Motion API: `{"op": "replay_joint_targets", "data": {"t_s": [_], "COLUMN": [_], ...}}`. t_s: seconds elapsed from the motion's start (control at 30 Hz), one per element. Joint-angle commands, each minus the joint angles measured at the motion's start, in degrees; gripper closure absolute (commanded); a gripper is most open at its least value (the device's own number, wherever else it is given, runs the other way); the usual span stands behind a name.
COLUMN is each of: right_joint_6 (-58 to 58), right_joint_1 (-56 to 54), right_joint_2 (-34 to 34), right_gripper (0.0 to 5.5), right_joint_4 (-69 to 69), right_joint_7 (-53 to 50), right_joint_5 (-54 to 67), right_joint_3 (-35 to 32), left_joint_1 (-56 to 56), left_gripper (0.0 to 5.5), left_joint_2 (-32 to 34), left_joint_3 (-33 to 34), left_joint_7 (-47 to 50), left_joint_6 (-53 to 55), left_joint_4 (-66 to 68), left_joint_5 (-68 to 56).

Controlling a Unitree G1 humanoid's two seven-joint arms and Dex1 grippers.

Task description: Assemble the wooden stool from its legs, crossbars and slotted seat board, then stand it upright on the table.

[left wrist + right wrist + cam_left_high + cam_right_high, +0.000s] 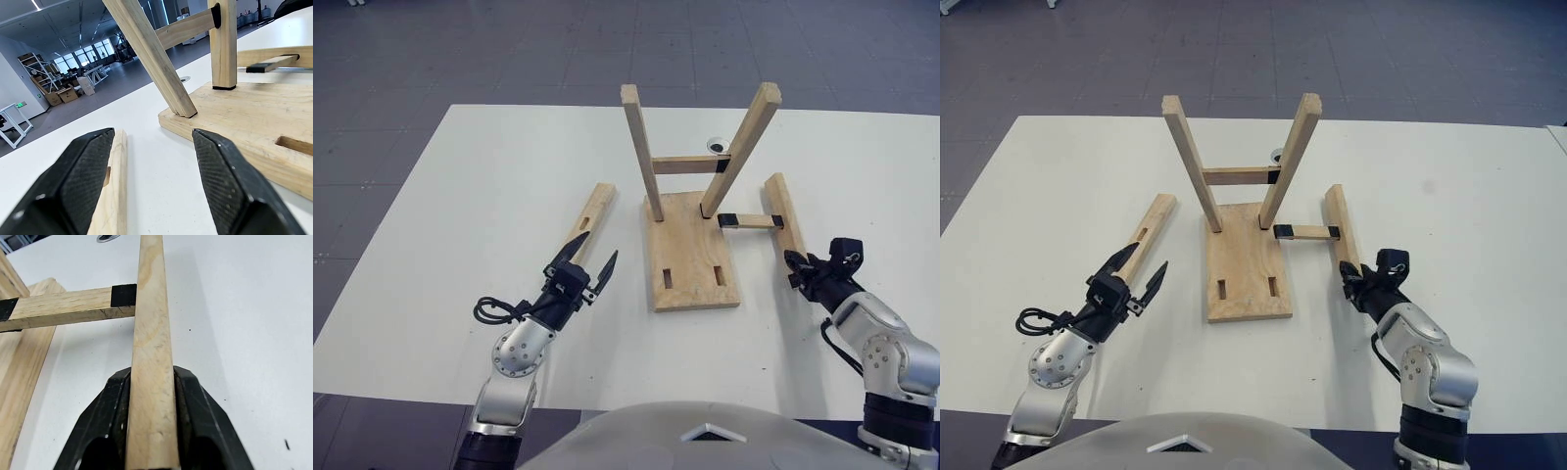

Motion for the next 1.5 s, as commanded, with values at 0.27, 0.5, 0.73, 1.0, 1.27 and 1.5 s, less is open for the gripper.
{"op": "replay_joint_targets", "data": {"t_s": [0.27,0.5,0.73,1.0,1.27,1.5], "right_joint_6": [1.16,0.89,1.72,10.7,22.62,27.56], "right_joint_1": [-8.0,-9.2,-11.01,-16.89,-24.2,-29.77], "right_joint_2": [0.63,-3.47,-12.24,-13.28,-18.67,-19.0], "right_gripper": [4.48,4.48,4.48,4.48,4.48,4.48], "right_joint_4": [-1.79,-4.82,-7.64,-3.43,7.53,13.63], "right_joint_7": [5.49,5.27,1.69,12.91,22.96,28.8], "right_joint_5": [34.45,55.75,76.79,79.13,79.14,79.13], "right_joint_3": [-16.02,-16.17,-10.34,0.79,10.63,16.83], "left_joint_1": [-7.99,-18.05,-22.94,-27.39,-35.33,-39.69], "left_gripper": [2.54,2.54,2.54,1.68,1.19,1.19], "left_joint_2": [3.91,8.57,13.39,21.59,17.27,12.05], "left_joint_3": [8.64,16.27,24.26,26.28,17.36,12.88], "left_joint_7": [-3.72,-8.34,-10.64,-12.48,-21.76,-28.24], "left_joint_6": [6.18,17.21,43.65,63.65,68.24,68.88], "left_joint_4": [-0.41,-0.4,-8.29,-4.88,0.94,2.99], "left_joint_5": [-10.19,-23.08,-57.29,-99.02,-97.03,-93.45]}}
